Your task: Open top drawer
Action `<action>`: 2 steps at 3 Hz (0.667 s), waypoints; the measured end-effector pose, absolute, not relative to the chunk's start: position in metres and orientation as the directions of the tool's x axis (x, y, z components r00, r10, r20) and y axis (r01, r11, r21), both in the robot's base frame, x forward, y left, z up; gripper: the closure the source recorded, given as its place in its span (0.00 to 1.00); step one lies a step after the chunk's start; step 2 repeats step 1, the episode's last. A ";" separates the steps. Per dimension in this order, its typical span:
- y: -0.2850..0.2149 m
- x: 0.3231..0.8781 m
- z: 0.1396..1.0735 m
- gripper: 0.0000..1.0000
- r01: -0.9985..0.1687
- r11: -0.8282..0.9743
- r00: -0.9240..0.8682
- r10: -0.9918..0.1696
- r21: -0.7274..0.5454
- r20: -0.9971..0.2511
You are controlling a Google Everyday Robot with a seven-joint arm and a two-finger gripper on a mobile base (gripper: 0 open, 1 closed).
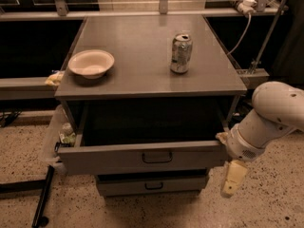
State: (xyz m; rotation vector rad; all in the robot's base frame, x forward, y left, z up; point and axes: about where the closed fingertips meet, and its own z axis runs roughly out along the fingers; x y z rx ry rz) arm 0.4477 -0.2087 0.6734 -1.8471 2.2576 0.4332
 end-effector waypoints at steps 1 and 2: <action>-0.209 0.448 0.673 0.00 -0.978 0.180 -0.204 -0.922 0.103 -0.329; -0.209 0.448 0.673 0.00 -0.978 0.180 -0.204 -0.922 0.103 -0.329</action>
Offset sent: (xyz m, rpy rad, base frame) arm 0.0000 0.0000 0.0000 0.0000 0.0000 0.0000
